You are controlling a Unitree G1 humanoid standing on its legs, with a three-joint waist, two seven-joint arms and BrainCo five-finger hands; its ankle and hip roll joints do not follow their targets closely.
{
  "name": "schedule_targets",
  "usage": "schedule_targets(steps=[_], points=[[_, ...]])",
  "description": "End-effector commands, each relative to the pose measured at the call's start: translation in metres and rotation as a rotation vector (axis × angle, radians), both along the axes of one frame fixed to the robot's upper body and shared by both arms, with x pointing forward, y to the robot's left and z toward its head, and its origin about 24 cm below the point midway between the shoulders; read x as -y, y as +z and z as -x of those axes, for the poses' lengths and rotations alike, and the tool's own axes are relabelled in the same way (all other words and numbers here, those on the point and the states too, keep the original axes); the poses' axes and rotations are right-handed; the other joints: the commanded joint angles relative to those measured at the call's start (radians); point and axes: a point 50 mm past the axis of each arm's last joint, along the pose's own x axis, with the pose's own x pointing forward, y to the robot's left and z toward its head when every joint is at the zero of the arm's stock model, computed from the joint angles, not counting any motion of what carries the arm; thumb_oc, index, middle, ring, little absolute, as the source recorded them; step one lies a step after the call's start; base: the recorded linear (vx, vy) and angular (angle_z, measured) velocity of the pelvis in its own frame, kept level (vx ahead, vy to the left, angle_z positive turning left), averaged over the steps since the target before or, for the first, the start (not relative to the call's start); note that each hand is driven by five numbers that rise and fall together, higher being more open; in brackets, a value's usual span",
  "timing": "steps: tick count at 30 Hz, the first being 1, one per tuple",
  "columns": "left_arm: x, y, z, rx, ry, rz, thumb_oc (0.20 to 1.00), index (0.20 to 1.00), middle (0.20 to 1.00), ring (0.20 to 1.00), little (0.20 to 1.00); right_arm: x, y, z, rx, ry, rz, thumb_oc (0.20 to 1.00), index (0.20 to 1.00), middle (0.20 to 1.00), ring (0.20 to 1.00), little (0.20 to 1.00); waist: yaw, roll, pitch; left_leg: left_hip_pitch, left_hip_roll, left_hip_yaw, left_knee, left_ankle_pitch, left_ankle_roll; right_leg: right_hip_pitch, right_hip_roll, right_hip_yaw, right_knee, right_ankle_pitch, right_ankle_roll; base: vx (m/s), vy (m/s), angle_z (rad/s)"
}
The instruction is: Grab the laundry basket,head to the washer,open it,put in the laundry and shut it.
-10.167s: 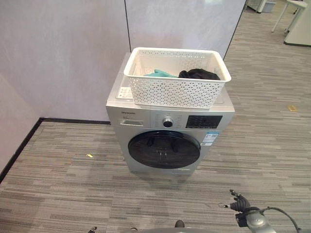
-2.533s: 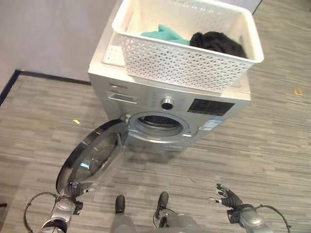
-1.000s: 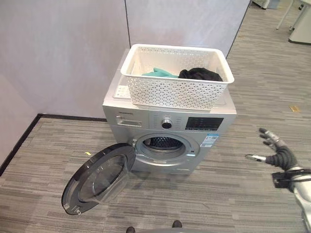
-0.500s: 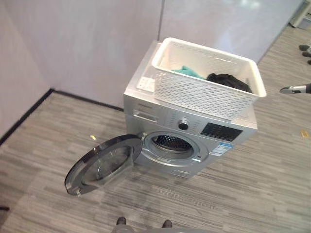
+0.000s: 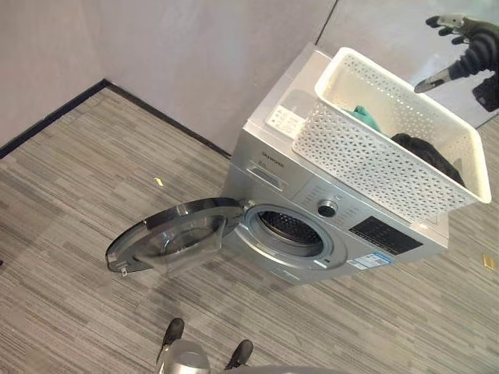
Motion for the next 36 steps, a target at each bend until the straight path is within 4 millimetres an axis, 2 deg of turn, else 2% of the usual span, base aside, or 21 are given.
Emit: schedule_targets(steps=[1, 3, 9, 16, 19, 24, 30, 33, 36], points=[[-0.023, 0.011, 0.022, -0.045, 0.052, -0.067, 1.000, 1.000, 1.000, 1.000, 1.000, 0.014, 0.019, 0.005, 0.037, -0.086, 0.026, 1.000, 1.000, 1.000, 1.000, 1.000, 0.018, -0.044, -0.007, -0.051, 0.026, -0.029, -0.049, 0.077, 0.014, 0.009, -0.069, 0.074, -0.003, 0.073, 0.092, 0.03, 0.000, 0.26], [-0.025, 0.012, 0.014, -0.031, 0.044, -0.081, 1.000, 1.000, 1.000, 1.000, 1.000, 0.016, 0.013, -0.001, 0.035, -0.130, 0.030, 1.000, 1.000, 1.000, 1.000, 1.000, 0.032, -0.042, 0.008, -0.078, 0.015, -0.054, -0.048, 0.082, 0.018, -0.001, -0.072, 0.053, -0.003, 0.072, 0.093, 0.05, 0.013, 0.34], [-0.024, 0.011, 0.003, -0.009, 0.028, -0.087, 1.000, 1.000, 1.000, 1.000, 1.000, 0.015, -0.005, -0.011, 0.010, -0.166, 0.031, 1.000, 1.000, 1.000, 1.000, 1.000, 0.054, -0.038, 0.026, -0.095, 0.011, -0.067, -0.044, 0.079, 0.021, -0.007, -0.070, 0.044, -0.003, 0.066, 0.089, 0.01, 0.004, 0.05], [-0.024, 0.012, -0.005, 0.006, 0.018, -0.095, 1.000, 1.000, 1.000, 1.000, 1.000, 0.021, 0.000, -0.011, 0.000, -0.239, 0.125, 1.000, 1.000, 1.000, 1.000, 1.000, 0.053, -0.035, 0.029, -0.102, 0.009, -0.074, -0.046, 0.080, 0.022, -0.015, -0.070, 0.042, -0.003, 0.066, 0.088, 0.00, 0.000, 0.01], [-0.024, 0.011, -0.005, -0.001, 0.015, -0.099, 1.000, 1.000, 1.000, 1.000, 1.000, 0.021, -0.005, -0.013, -0.020, -0.255, 0.149, 1.000, 1.000, 1.000, 1.000, 1.000, 0.047, -0.031, 0.019, -0.095, 0.008, -0.067, -0.047, 0.075, 0.024, -0.015, -0.072, 0.050, -0.003, 0.065, 0.088, 0.00, 0.003, -0.01], [-0.022, 0.011, -0.016, 0.023, -0.015, -0.100, 1.000, 1.000, 1.000, 1.000, 1.000, 0.021, -0.030, -0.019, -0.062, -0.264, 0.166, 1.000, 1.000, 1.000, 1.000, 1.000, 0.051, -0.023, 0.025, -0.107, 0.005, -0.069, -0.047, 0.083, 0.026, -0.028, -0.074, 0.053, -0.003, 0.069, 0.089, -0.02, -0.003, -0.02], [-0.020, 0.010, -0.020, 0.023, -0.044, -0.093, 1.000, 1.000, 1.000, 1.000, 1.000, 0.003, -0.068, -0.031, -0.173, -0.214, 0.182, 1.000, 1.000, 1.000, 1.000, 1.000, 0.067, -0.022, 0.041, -0.117, 0.008, -0.075, -0.047, 0.086, 0.028, -0.040, -0.069, 0.052, -0.003, 0.070, 0.088, 0.00, 0.000, 0.00], [-0.021, 0.011, -0.019, 0.020, -0.042, -0.095, 1.000, 1.000, 1.000, 1.000, 1.000, -0.011, -0.077, -0.037, -0.214, -0.186, 0.201, 1.000, 1.000, 1.000, 1.000, 1.000, 0.076, -0.023, 0.054, -0.127, 0.014, -0.085, -0.046, 0.086, 0.027, -0.043, -0.064, 0.047, -0.003, 0.068, 0.085, 0.00, -0.005, 0.01], [-0.022, 0.011, -0.019, 0.021, -0.039, -0.098, 1.000, 1.000, 1.000, 1.000, 1.000, -0.015, -0.081, -0.039, -0.221, -0.182, 0.216, 1.000, 1.000, 1.000, 1.000, 1.000, 0.079, -0.026, 0.059, -0.134, 0.014, -0.088, -0.046, 0.089, 0.027, -0.049, -0.062, 0.046, -0.003, 0.069, 0.084, 0.00, 0.000, 0.00]])
